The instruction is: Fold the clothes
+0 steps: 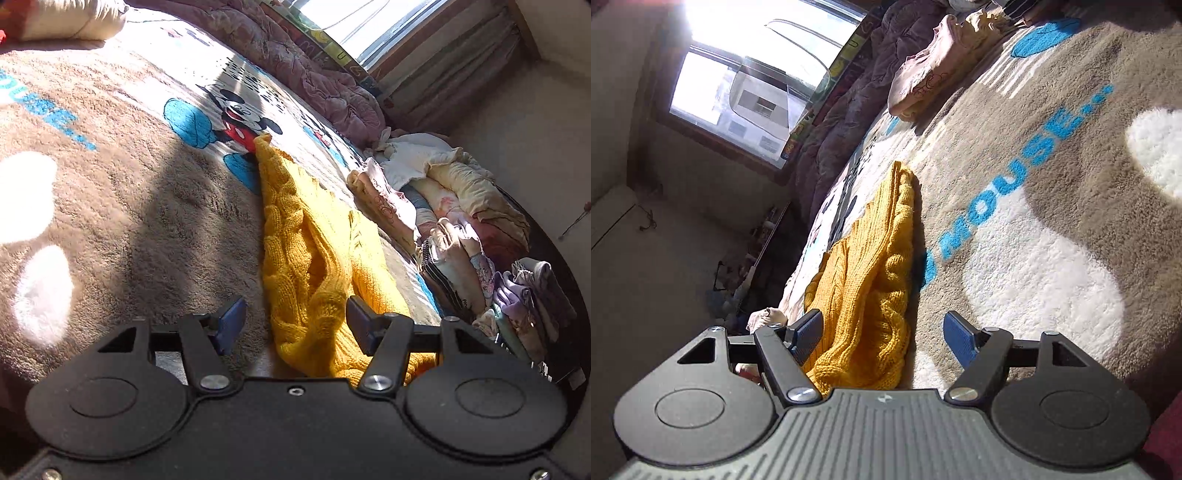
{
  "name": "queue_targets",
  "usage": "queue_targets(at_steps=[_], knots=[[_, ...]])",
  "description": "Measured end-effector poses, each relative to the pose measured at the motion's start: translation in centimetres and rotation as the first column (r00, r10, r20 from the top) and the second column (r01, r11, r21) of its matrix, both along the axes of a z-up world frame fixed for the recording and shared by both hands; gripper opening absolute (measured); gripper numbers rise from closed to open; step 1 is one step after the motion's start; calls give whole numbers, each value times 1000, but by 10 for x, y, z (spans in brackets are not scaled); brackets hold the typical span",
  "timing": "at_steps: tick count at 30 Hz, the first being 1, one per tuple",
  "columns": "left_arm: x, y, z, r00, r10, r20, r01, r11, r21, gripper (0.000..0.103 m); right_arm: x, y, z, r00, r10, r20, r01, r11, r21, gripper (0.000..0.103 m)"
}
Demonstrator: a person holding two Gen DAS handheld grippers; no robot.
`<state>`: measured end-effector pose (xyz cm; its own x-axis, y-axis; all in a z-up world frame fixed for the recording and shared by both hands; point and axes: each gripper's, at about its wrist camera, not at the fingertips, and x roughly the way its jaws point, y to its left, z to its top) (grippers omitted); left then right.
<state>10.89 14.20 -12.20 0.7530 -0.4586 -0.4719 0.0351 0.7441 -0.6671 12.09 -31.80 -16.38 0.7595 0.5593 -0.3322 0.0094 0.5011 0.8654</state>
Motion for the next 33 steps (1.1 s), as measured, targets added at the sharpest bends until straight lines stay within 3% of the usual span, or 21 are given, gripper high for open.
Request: queue_targets(at_steps=[8,13,18,21,22,23,24,25,27,31,33], knots=[[103,10,-19,997,-11,-82,5,997,-76,59,92,5,-17,1000,23,-9,-23,999,37,72],[172,9,-23,994,-57,-95,48,994,-100,59,153,13,-15,994,102,36,-100,994,-47,72],[224,-3,-20,984,-158,-88,153,987,-53,59,206,24,-14,982,186,46,-180,978,-103,72],[246,-16,-18,972,-224,-69,226,974,24,55,229,32,-13,970,239,39,-232,964,-127,71],[252,-21,-18,968,-245,-62,249,967,58,52,235,34,-13,966,257,35,-251,959,-132,67],[256,-25,-17,963,-261,-58,266,959,96,39,241,37,-14,961,276,31,-269,953,-138,62],[258,-28,-17,959,-279,-53,283,951,124,29,247,40,-14,955,294,27,-288,947,-142,45],[260,-28,-16,956,-290,-43,293,946,135,26,253,42,-14,950,313,23,-306,940,-147,29],[264,-29,-9,954,-299,-10,297,943,152,18,256,45,-7,941,336,35,-327,931,-162,26],[270,-30,19,948,-281,151,253,950,182,16,257,49,27,916,374,146,-336,913,-231,23],[278,-31,26,954,-226,198,181,959,219,16,270,49,41,918,344,198,-289,921,-261,22]])
